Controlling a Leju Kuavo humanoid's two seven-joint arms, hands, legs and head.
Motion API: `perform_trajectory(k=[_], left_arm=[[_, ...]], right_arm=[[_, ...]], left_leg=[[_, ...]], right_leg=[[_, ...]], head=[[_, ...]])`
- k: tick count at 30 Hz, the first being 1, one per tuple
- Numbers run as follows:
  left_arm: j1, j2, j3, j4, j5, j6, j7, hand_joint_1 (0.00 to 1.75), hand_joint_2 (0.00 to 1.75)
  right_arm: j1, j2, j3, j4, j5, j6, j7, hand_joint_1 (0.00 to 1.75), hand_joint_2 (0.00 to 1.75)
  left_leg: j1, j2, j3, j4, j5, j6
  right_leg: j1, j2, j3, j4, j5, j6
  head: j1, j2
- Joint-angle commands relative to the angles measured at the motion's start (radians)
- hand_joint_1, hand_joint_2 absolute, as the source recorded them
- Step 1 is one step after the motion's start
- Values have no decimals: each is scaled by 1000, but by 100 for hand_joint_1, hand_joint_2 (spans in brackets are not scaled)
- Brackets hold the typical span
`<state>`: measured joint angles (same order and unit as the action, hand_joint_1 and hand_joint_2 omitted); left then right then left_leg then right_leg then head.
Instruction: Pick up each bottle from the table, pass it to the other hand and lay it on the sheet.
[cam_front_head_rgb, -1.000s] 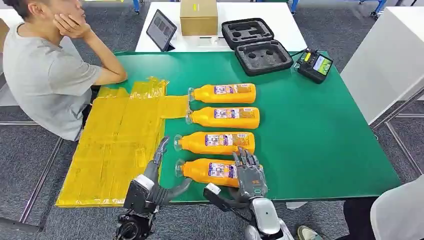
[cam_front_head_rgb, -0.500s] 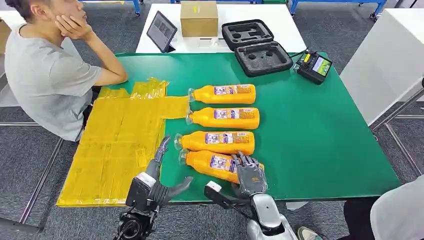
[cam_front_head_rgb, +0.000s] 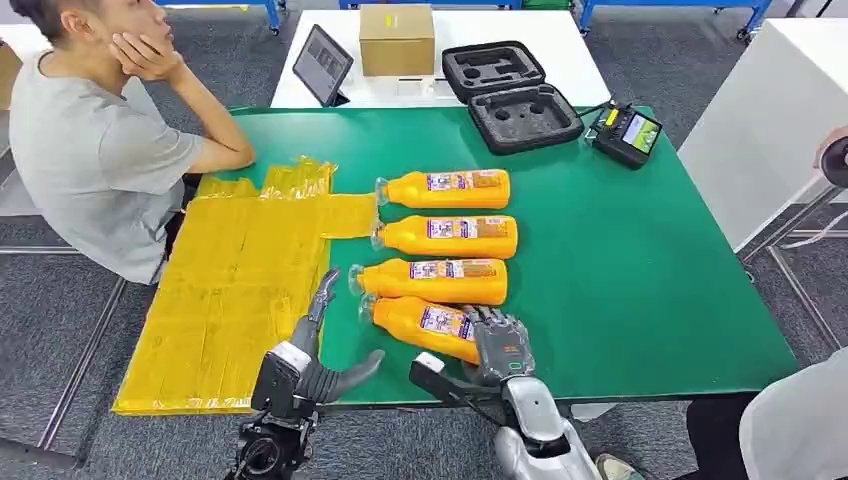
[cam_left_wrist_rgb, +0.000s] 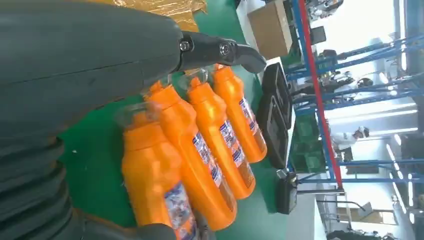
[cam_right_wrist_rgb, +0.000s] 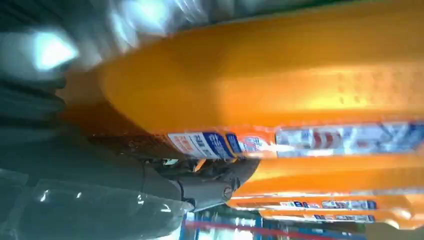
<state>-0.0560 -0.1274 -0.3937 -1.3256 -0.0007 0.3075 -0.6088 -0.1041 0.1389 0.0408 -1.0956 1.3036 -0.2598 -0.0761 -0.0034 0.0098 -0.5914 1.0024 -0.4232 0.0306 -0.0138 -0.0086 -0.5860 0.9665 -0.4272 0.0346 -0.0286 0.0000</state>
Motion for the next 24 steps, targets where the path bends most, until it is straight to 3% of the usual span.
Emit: perform_trajectory(k=[1, 3, 10, 16, 22, 24], left_arm=[[-2, 4, -12, 37, 21, 14, -43, 0, 175], [-1, 4, -13, 35, 23, 18, -55, 0, 175], [-9, 1, -15, 39, 29, 27, -65, 0, 175], [-11, -1, -13, 41, 32, 37, -74, 0, 175], [-3, -42, 24, -35, 45, 163, -89, 0, 175], [-20, -45, 13, 16, 129, 111, -70, 0, 175]], right_arm=[[-12, 2, -159, 254, -437, 68, -351, 175, 175], [-12, 5, -168, 257, -474, 62, -386, 175, 175], [-12, 12, -177, 241, -533, 60, -419, 175, 175], [-11, 15, -179, 231, -564, 52, -439, 175, 175], [-18, 27, -202, 194, -664, 4, -492, 175, 175], [-18, 33, -211, 176, -704, -12, -522, 175, 175]], left_leg=[[1, 0, 2, -2, 0, -1], [2, 5, 6, -1, -3, 0], [2, 4, 10, -2, -1, -2], [4, 5, 10, -1, -1, -2], [4, 6, 7, 1, -1, -2], [4, 5, 6, 1, -1, -2]], right_leg=[[1, 1, 3, -3, 2, -1], [2, 6, 7, -2, 1, -1], [3, 5, 19, -3, 3, -2], [4, 5, 19, -2, 3, -3], [4, 6, 16, 0, 3, -2], [4, 6, 15, 0, 3, -3]], head=[[0, 0], [0, 0], [0, 0], [0, 0], [0, 0], [0, 0]])
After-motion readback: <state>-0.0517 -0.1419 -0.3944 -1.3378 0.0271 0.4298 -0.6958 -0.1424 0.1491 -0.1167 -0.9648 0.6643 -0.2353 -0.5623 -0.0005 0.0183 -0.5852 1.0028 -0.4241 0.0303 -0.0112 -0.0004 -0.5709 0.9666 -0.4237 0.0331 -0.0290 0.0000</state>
